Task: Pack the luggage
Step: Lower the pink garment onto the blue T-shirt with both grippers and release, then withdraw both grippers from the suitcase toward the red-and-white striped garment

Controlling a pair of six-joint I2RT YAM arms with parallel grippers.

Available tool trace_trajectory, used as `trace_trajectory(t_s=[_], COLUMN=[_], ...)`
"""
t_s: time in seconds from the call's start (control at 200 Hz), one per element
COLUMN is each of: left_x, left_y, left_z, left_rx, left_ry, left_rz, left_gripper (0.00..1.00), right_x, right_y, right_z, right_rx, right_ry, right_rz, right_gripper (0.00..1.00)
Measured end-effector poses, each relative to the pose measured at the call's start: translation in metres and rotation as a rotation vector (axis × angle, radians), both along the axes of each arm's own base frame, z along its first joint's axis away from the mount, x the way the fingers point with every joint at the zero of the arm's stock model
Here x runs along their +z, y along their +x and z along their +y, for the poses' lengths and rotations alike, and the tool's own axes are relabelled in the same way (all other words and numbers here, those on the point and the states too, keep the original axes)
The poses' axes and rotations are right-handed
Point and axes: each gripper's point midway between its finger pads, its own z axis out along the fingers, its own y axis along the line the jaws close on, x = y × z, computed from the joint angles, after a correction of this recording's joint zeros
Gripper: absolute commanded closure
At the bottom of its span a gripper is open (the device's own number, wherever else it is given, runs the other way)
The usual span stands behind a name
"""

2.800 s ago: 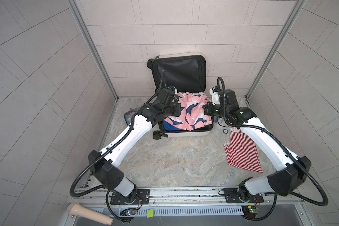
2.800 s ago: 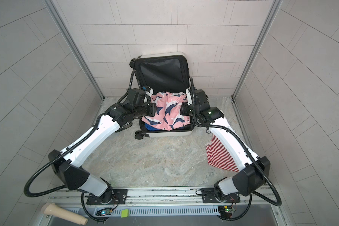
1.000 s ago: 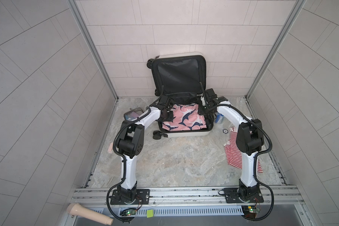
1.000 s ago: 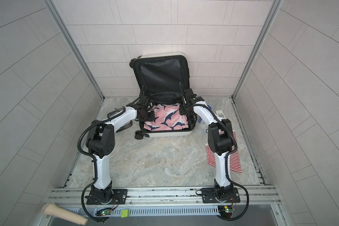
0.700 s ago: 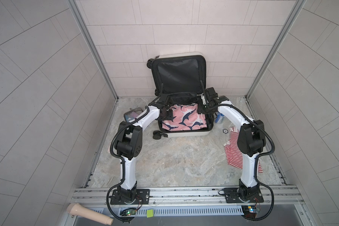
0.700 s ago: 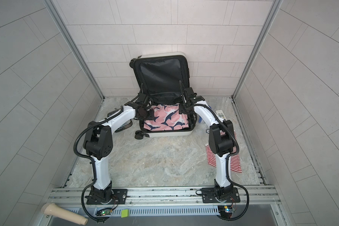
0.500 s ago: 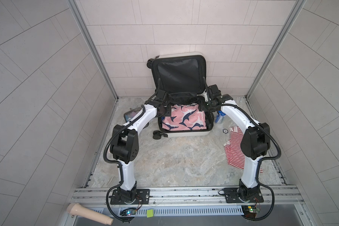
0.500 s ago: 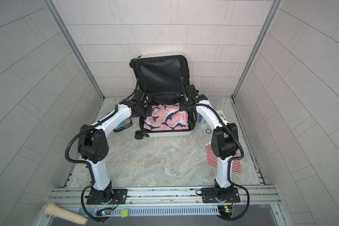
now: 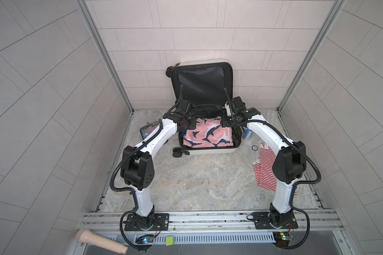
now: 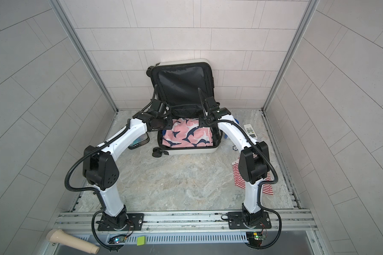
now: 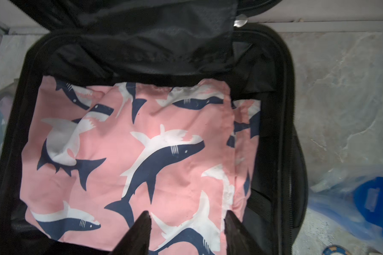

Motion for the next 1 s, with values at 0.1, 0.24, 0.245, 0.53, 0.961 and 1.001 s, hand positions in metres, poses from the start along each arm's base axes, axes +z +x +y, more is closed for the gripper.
trace_trajectory(t_s=[0.1, 0.24, 0.245, 0.53, 0.961, 1.001], left_x=[-0.019, -0.068, -0.071, -0.119, -0.091, -0.076], left_y=[0.002, 0.006, 0.006, 0.008, 0.005, 0.003], left_z=[-0.009, -0.009, -0.009, 0.002, -0.002, -0.003], left_rx=[-0.014, -0.004, -0.002, 0.038, 0.006, -0.005], left_ry=[0.002, 0.037, 0.039, 0.061, 0.027, 0.012], left_rz=[0.033, 0.129, 0.135, 0.236, 0.196, 0.172], left_gripper=[0.74, 0.77, 0.77, 0.76, 0.68, 0.67], right_x=[-0.009, -0.029, -0.031, -0.088, -0.084, -0.074], right_y=[-0.003, 0.003, 0.003, 0.009, 0.003, -0.002], right_z=[0.010, 0.005, 0.005, -0.007, -0.007, -0.009], right_rx=[0.016, -0.003, -0.003, -0.040, -0.027, -0.023], right_ry=[-0.004, -0.031, -0.033, -0.123, -0.128, -0.122], right_rz=[0.017, 0.049, 0.051, 0.148, 0.156, 0.143], right_gripper=[0.56, 0.57, 0.57, 0.54, 0.45, 0.45])
